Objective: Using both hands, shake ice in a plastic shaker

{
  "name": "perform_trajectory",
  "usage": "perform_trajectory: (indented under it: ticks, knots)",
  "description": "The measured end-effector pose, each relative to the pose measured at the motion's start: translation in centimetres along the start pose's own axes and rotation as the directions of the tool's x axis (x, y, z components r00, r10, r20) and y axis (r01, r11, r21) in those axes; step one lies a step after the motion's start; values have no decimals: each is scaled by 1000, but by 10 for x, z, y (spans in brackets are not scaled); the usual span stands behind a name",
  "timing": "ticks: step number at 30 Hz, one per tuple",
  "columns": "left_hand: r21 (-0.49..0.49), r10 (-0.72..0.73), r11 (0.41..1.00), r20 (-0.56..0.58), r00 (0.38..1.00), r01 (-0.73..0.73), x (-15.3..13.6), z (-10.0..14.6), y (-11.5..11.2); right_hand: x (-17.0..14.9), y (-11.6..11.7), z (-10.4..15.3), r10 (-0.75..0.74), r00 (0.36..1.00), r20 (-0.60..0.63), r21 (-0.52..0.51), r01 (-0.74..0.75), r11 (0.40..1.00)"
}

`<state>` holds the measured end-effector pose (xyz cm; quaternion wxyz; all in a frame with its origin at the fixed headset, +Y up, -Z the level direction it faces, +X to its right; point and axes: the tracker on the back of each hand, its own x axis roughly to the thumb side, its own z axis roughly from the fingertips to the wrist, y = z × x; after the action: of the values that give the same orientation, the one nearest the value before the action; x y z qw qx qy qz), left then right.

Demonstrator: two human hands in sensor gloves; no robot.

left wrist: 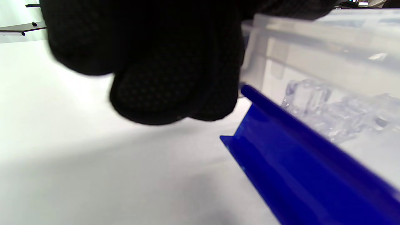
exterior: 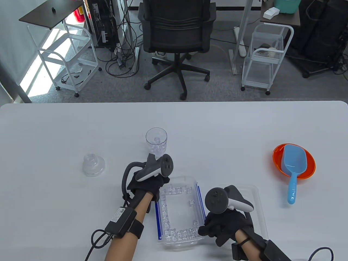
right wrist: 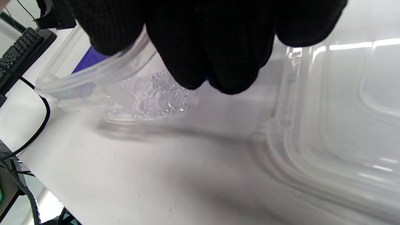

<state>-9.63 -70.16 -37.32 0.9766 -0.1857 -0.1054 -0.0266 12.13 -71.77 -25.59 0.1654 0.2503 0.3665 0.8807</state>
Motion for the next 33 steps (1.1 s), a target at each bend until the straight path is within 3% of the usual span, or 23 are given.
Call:
perform_trajectory:
  ticks: [13, 16, 20, 24, 27, 29, 31, 33]
  knots:
    - [71, -44, 997, 36, 998, 41, 3, 5, -1, 0, -3, 6, 2, 1000, -20, -3, -2, 1000]
    - [80, 39, 996, 48, 998, -43, -8, 13, 3, -4, -17, 25, -19, 999, -32, -92, 16, 996]
    - [224, 143, 962, 65, 988, -154, -25, 33, 7, -16, -38, 56, -198, 980, 34, -281, 200, 939]
    - [352, 49, 933, 66, 997, -69, -30, 64, 4, -42, -55, 83, -278, 955, -98, -547, 182, 817]
    - [402, 25, 914, 70, 997, -51, -26, 84, -5, -59, -59, 92, -334, 934, -126, -542, 217, 812]
    - [399, -6, 917, 65, 998, -20, -21, 97, -9, -75, -58, 90, -409, 900, -152, -578, 255, 775]
    - [411, -20, 911, 70, 997, -10, -16, 109, -13, -88, -52, 81, -444, 856, -266, -584, 224, 780]
    - [437, -10, 899, 85, 996, -28, -12, 118, -15, -101, -44, 69, -434, 809, -397, -527, 186, 829]
